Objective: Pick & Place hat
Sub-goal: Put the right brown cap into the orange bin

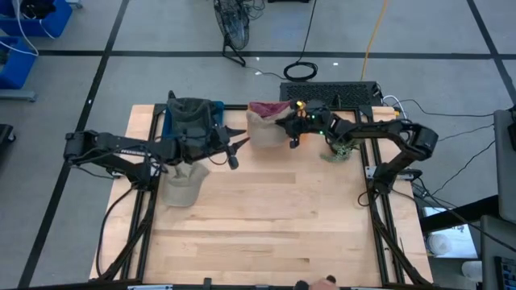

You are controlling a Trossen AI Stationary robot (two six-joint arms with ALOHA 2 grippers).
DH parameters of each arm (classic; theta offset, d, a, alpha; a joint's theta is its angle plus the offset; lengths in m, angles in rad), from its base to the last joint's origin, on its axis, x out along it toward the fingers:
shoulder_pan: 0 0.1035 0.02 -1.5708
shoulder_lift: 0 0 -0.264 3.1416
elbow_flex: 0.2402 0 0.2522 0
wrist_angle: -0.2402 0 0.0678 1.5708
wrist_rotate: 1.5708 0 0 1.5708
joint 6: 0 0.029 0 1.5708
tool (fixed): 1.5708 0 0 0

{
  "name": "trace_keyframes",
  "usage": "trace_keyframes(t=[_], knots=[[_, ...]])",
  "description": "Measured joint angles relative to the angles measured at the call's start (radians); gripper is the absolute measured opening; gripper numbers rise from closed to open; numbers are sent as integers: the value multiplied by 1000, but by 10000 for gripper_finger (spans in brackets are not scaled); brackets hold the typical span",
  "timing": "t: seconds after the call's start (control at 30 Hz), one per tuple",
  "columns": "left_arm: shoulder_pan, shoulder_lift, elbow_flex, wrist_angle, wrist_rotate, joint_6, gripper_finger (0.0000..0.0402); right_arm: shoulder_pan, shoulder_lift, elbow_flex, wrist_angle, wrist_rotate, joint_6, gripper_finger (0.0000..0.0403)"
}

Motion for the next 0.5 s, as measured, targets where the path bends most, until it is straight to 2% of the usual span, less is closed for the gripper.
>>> trace_keyframes(t=[0.1, 0.3, 0.5], knots=[[25, -1, 0, 1, 9, 11, 124, -34, 8, 0, 3, -1, 35, 0], [66, -1, 0, -9, 99, -33, 124, -75, 63, -47, 88, -58, 106, 0], [76, -1, 0, -15, 124, -50, 124, -61, 90, -87, 227, 25, 111, 0]])
